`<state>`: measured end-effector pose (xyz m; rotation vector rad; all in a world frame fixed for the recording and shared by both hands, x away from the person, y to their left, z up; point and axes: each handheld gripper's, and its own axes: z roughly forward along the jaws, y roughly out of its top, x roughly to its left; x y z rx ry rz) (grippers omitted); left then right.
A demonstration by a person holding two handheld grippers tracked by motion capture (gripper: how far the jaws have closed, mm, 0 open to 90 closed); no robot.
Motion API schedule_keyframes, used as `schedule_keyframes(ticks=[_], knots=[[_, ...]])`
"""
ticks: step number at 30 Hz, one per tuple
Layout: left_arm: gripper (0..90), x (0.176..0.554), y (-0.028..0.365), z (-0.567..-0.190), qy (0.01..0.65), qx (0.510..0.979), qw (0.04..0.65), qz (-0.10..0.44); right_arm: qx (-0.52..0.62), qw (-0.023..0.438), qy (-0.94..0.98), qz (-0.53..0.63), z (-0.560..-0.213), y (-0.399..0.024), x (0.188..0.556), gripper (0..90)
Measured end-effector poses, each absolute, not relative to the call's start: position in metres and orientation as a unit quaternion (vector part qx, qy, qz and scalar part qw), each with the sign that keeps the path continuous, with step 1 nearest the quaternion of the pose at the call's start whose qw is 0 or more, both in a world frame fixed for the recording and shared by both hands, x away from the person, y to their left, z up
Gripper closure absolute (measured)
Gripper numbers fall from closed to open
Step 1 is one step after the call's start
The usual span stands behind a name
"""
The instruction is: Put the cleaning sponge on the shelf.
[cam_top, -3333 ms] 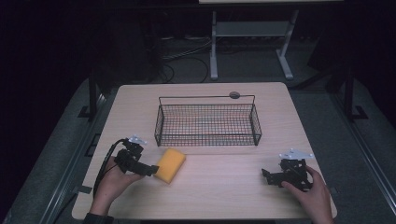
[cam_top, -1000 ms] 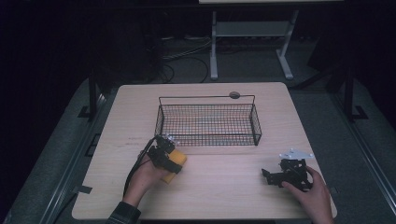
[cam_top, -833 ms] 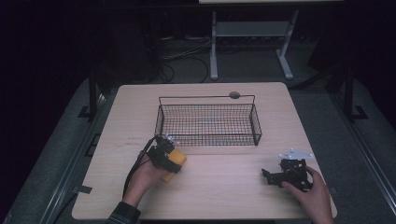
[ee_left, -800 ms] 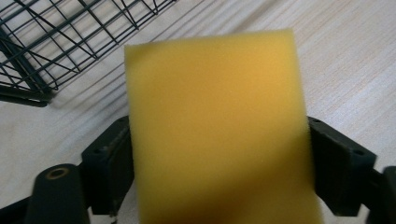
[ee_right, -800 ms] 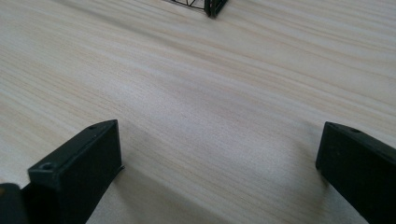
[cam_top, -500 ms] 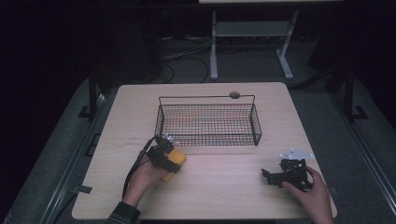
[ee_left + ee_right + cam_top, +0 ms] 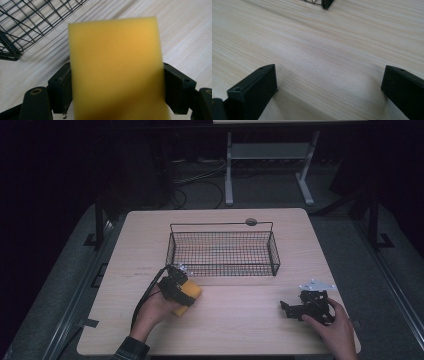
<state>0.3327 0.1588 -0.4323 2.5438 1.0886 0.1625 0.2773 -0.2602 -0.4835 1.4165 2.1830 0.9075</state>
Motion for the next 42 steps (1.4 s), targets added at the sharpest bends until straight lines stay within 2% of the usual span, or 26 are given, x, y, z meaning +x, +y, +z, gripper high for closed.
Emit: schedule_keyframes(ticks=[22,42], knots=[[22.4,0.332,0.156,-0.382,0.363,0.905,0.210,0.067,0.506,0.191,0.777,0.323,-0.483,-0.260,0.277,0.0],[22.5,0.353,0.150,-0.338,0.347,0.907,0.220,0.092,0.505,0.191,0.777,0.323,-0.483,-0.260,0.277,0.0]])
